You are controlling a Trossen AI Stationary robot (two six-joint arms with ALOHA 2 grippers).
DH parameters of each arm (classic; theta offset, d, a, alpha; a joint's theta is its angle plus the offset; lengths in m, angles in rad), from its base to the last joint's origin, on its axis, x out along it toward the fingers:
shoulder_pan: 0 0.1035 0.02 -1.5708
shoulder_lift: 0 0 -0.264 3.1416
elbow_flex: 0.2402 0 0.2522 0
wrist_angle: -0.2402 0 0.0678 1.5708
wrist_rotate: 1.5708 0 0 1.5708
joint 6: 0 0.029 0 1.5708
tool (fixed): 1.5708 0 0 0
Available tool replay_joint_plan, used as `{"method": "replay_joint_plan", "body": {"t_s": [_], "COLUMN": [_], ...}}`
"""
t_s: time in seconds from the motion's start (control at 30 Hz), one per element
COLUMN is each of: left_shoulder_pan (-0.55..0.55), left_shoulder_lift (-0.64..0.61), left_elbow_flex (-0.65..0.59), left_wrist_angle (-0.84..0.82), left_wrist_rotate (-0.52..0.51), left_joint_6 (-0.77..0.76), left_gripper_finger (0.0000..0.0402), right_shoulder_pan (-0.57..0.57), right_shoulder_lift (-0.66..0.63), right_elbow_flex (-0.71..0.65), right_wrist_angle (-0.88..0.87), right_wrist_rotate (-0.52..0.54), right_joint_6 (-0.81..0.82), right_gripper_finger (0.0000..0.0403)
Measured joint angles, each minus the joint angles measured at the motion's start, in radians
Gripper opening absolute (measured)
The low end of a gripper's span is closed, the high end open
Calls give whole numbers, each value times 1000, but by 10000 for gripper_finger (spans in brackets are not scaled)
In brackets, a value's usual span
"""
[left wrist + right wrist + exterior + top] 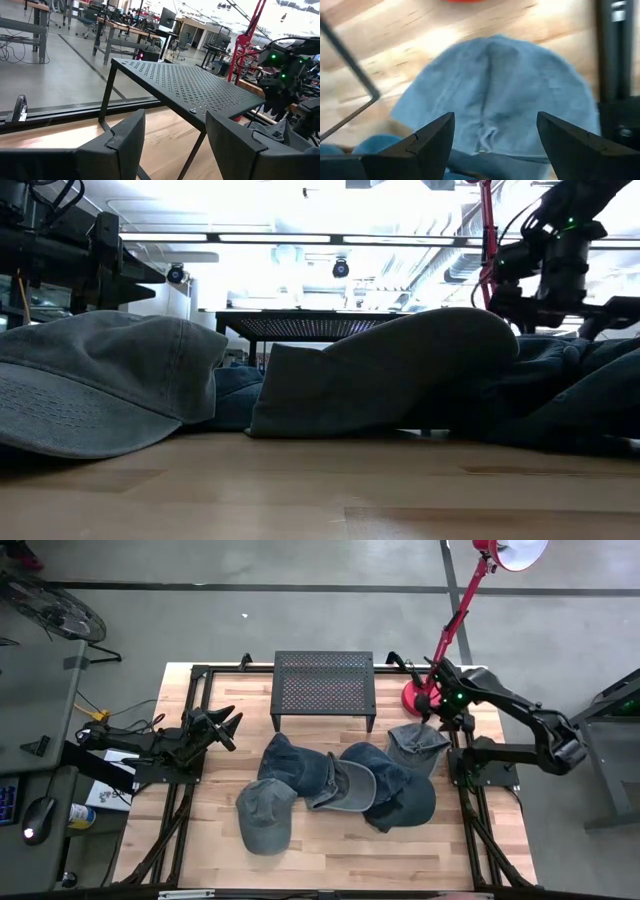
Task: Pick & Place hat
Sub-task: Put the top gray cap on the shelf
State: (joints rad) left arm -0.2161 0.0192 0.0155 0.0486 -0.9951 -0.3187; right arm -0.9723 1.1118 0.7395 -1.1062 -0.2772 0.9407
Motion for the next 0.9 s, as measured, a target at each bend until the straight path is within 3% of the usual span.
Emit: {"method": "replay_joint_plan", "body": {"t_s": [0.27, 0.6, 0.9], "left_shoulder_pan": [0, 0, 0], "left_shoulder_lift": [0, 0, 0], "left_elbow_flex": [0, 0, 0], "left_wrist_angle": [0, 0, 0], "left_wrist_rotate": [0, 0, 0], "left_joint_6": [0, 0, 0], "left_gripper_finger": [206, 206, 206], "right_shoulder_pan": [192, 290, 344], "right_shoulder_lift": [29, 231, 289], "right_elbow_flex": [0, 0, 0], "right_wrist_angle": [159, 412, 424], "right_wrist_rotate": [-38, -8, 105], "right_joint_6": [-71, 43, 90], "right_gripper_finger": [275, 275, 275]}}
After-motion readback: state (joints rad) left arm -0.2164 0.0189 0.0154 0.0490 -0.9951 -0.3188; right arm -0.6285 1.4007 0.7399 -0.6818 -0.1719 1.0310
